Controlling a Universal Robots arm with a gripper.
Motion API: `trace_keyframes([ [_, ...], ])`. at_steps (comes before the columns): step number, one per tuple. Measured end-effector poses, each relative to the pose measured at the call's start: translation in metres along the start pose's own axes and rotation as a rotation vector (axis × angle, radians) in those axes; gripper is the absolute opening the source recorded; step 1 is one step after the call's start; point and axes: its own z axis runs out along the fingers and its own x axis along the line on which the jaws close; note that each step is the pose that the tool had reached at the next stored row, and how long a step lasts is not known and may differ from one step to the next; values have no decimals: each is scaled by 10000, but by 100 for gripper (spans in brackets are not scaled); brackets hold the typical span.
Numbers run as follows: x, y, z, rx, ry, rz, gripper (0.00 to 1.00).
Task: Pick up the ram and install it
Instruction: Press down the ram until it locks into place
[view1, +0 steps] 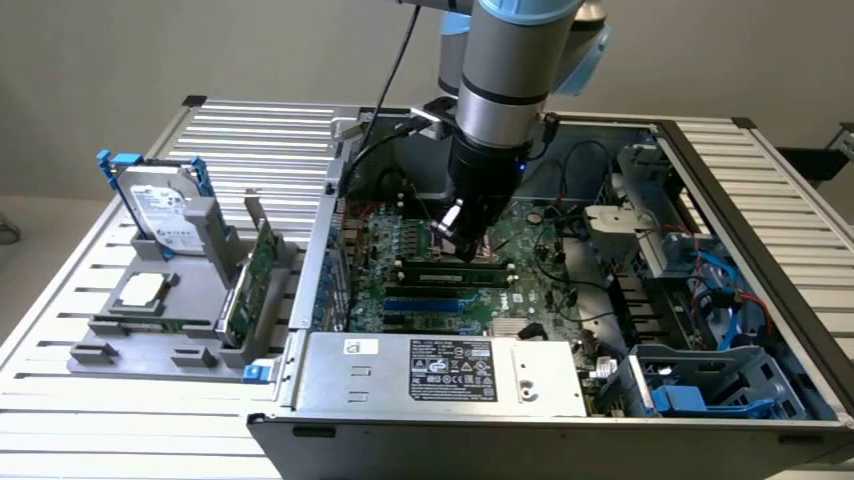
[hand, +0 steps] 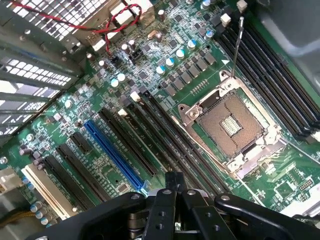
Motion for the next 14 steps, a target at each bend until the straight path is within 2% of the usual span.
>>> trace_keyframes([
  [14, 0, 0, 10, -73, -73, 2140, 11],
])
